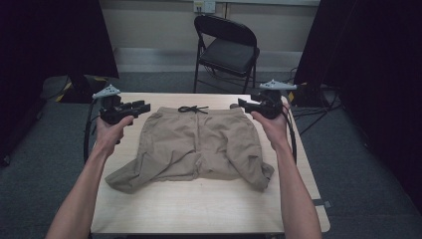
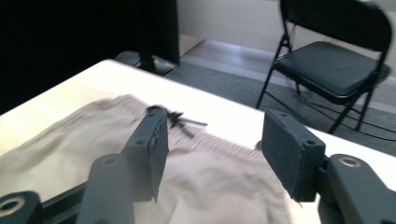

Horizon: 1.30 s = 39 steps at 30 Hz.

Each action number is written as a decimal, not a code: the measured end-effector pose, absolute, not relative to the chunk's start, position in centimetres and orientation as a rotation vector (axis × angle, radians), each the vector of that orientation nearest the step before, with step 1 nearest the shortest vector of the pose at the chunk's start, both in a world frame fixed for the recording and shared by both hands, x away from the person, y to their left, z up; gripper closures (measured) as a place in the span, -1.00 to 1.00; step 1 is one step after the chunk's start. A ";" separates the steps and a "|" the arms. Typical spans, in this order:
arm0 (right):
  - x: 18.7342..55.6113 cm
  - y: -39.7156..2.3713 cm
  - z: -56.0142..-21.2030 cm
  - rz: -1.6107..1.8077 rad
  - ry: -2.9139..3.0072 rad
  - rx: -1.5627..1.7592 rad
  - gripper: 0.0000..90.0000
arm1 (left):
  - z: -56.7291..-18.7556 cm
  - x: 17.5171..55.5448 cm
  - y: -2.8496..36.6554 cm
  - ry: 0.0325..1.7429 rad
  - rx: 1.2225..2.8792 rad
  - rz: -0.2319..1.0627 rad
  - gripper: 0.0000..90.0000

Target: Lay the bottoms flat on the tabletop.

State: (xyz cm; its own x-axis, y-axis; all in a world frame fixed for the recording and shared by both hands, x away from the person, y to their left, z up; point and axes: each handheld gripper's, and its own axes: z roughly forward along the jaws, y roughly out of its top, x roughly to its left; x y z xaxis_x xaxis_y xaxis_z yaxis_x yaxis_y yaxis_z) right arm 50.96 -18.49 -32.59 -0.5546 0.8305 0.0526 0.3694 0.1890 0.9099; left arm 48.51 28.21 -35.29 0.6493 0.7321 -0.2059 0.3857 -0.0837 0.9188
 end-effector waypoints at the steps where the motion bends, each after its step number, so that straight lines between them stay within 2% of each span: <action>1: 50.5 -18.2 -32.9 1.346 2.023 1.112 -0.12 | -35.4 48.1 28.1 0.913 1.723 0.382 0.34; 8: 47.9 -16.4 -35.6 1.356 2.141 1.067 -0.12 | -37.2 46.2 27.6 0.877 1.759 0.340 0.45; 16: 45.0 -14.3 -38.2 1.415 2.220 1.033 -0.03 | -40.1 42.6 27.2 0.850 1.804 0.267 0.55; 25: 41.8 -10.0 -41.1 1.439 2.364 0.910 0.56 | -42.9 38.4 28.2 0.859 1.853 0.215 0.46; 29: 41.4 -7.4 -42.7 1.452 2.438 0.866 0.66 | -45.3 37.3 29.0 0.890 1.891 0.186 0.45; 33: 41.2 -5.3 -44.0 1.459 2.490 0.846 0.65 | -46.3 37.6 29.5 0.932 1.901 0.183 0.25; 34: 41.1 -4.6 -44.5 1.462 2.505 0.836 0.62 | -46.5 37.8 29.6 0.953 1.908 0.198 0.25; 37: 40.8 -1.9 -46.4 1.447 2.567 0.813 0.41 | -48.0 38.2 30.0 1.010 1.941 0.205 -0.06; 39: 41.0 -0.9 -47.3 1.437 2.593 0.826 0.31 | -48.5 38.3 30.1 1.016 1.948 0.187 -0.11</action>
State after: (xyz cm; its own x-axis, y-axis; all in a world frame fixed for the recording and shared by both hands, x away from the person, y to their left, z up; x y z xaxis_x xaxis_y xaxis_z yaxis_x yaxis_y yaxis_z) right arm 41.03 -0.89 -47.29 -0.8539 0.4818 0.1967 0.4221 0.4202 0.8033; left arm 38.34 30.13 -48.47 0.6505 0.7164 -0.2520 0.5802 -0.2546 0.7737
